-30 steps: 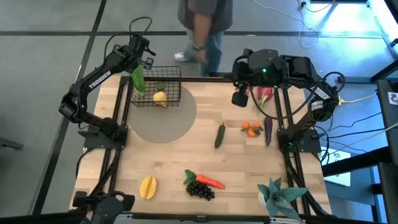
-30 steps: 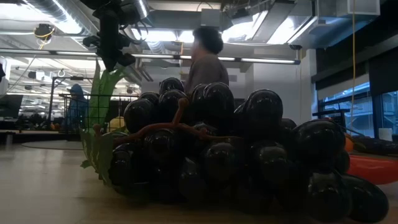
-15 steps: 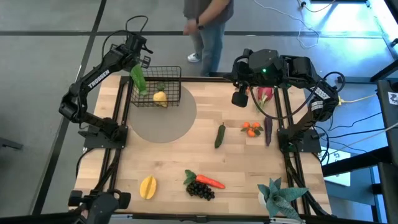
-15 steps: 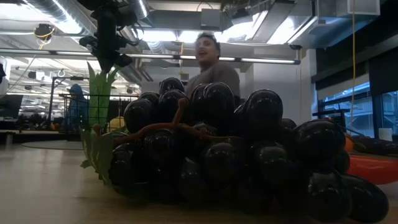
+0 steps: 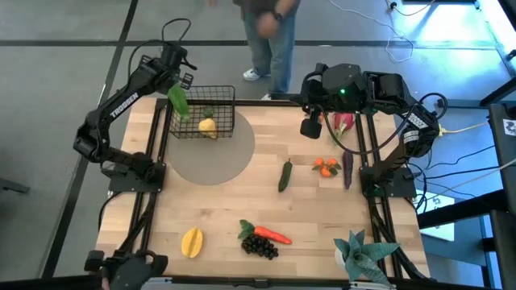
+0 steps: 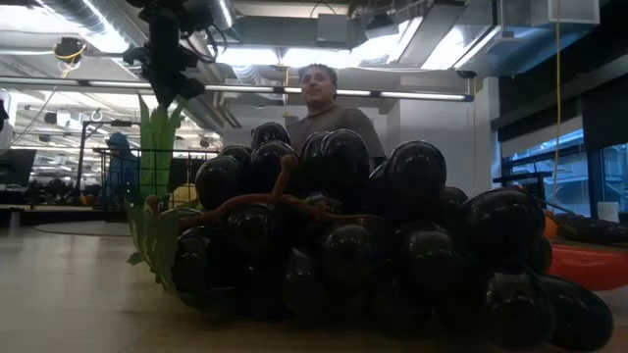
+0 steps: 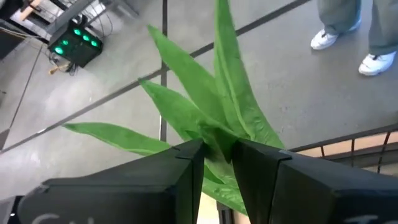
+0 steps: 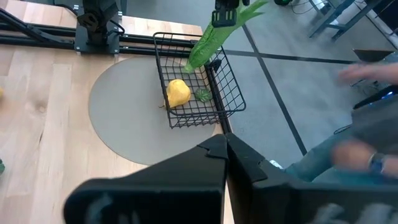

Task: Build produce basket
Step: Put the green aloe vera into the wire basket

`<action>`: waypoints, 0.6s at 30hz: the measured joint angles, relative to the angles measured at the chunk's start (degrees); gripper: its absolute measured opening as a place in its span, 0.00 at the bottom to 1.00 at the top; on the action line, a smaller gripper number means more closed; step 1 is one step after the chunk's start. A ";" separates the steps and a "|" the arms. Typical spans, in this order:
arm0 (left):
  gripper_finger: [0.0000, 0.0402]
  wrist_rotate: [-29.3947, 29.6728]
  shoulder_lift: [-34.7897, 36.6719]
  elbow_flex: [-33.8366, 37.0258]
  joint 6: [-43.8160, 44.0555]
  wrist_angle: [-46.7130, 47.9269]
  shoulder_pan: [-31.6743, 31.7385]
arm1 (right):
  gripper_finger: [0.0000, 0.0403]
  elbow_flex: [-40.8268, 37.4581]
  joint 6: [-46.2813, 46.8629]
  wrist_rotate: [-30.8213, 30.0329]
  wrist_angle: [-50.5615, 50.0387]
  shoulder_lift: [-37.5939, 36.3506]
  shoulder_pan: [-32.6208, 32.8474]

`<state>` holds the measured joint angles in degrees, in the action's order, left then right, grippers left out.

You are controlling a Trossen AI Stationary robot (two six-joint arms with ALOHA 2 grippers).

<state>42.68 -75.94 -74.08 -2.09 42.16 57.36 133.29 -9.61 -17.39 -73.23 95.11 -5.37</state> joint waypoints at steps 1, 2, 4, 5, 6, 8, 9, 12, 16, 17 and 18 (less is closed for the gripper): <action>0.17 -0.06 0.53 0.00 0.02 0.16 -0.31 | 0.00 0.00 0.17 -0.02 0.00 0.00 -0.01; 0.17 -0.35 1.10 0.00 0.03 0.62 -0.54 | 0.00 0.00 0.21 -0.02 -0.02 0.00 0.00; 0.17 -0.81 2.37 0.00 -0.02 1.14 -0.91 | 0.00 0.02 0.26 -0.06 -0.30 0.00 0.00; 0.17 -1.21 2.86 -0.01 -0.20 1.12 -0.97 | 0.00 0.01 0.34 -0.08 -0.41 0.00 -0.01; 0.17 -2.03 3.14 -0.02 -0.22 1.09 -0.90 | 0.00 0.00 0.36 -0.16 -0.59 0.00 -0.01; 0.17 -3.82 3.23 -0.01 0.20 1.39 -0.85 | 0.00 0.00 0.34 -0.81 -0.59 0.00 0.00; 0.17 -4.43 3.23 -0.01 0.26 1.83 -0.85 | 0.00 0.00 0.34 -0.94 -0.59 0.00 0.00; 0.17 -5.78 3.23 -0.02 0.46 2.47 -0.91 | 0.00 0.00 0.31 -1.00 -0.58 0.00 0.00; 0.17 -7.38 2.89 -0.02 1.07 1.72 -0.87 | 0.00 0.00 0.29 -1.00 -0.56 0.00 0.00; 0.17 -7.42 2.44 -0.01 1.91 1.60 -0.87 | 0.00 0.00 0.27 -1.00 -0.55 0.00 0.00; 0.17 -7.53 1.83 -0.02 2.82 1.79 -0.87 | 0.00 0.00 0.27 -1.00 -0.55 0.00 0.00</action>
<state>35.14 -74.11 -74.11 0.74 43.95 56.49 133.29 -9.34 -18.39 -73.78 95.11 -5.37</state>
